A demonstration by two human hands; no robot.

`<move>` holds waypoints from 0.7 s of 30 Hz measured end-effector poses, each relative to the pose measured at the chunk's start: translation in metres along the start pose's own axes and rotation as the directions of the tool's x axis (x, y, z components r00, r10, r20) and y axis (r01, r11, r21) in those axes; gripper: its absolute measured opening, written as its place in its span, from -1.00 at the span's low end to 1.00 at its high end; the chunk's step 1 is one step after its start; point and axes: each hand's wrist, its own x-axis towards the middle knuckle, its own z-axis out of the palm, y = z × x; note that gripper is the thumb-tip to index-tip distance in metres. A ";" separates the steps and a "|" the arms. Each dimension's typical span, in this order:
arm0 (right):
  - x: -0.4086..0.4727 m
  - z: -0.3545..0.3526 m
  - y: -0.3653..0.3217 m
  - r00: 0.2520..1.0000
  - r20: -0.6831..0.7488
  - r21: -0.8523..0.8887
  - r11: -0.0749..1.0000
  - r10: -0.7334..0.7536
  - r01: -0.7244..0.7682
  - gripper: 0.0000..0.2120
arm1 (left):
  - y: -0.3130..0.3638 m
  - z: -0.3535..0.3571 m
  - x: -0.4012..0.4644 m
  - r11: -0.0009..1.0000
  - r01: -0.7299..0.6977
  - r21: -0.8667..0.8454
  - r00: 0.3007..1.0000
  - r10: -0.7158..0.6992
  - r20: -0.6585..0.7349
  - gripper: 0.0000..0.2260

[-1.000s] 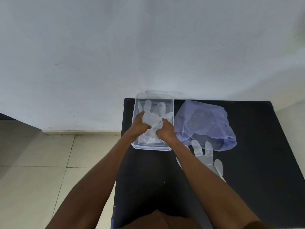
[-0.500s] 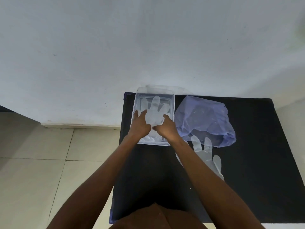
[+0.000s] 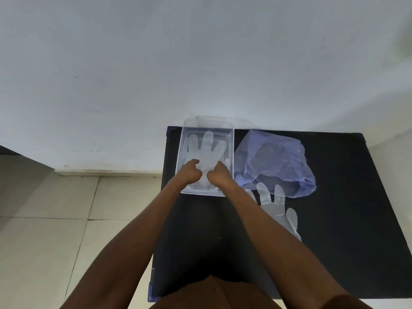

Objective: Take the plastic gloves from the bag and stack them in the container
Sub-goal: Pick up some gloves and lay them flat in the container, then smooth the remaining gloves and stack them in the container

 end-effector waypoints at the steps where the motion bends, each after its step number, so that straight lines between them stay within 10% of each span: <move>1: 0.003 0.001 0.001 1.000 -0.001 0.001 1.000 0.004 -0.004 -0.49 | 0.001 0.000 0.000 1.000 0.000 -0.003 1.000 0.000 -0.015 -0.49; 14: -0.004 -0.008 -0.007 1.000 -0.005 0.019 1.000 -0.017 0.017 -0.46 | -0.002 0.000 0.009 0.993 0.042 -0.113 0.995 -0.052 -0.086 -0.49; 21: -0.031 -0.027 0.000 0.959 -0.229 0.149 0.968 -0.166 0.203 -0.55 | -0.001 -0.003 -0.003 0.926 -0.096 -0.364 0.977 0.019 -0.211 -0.63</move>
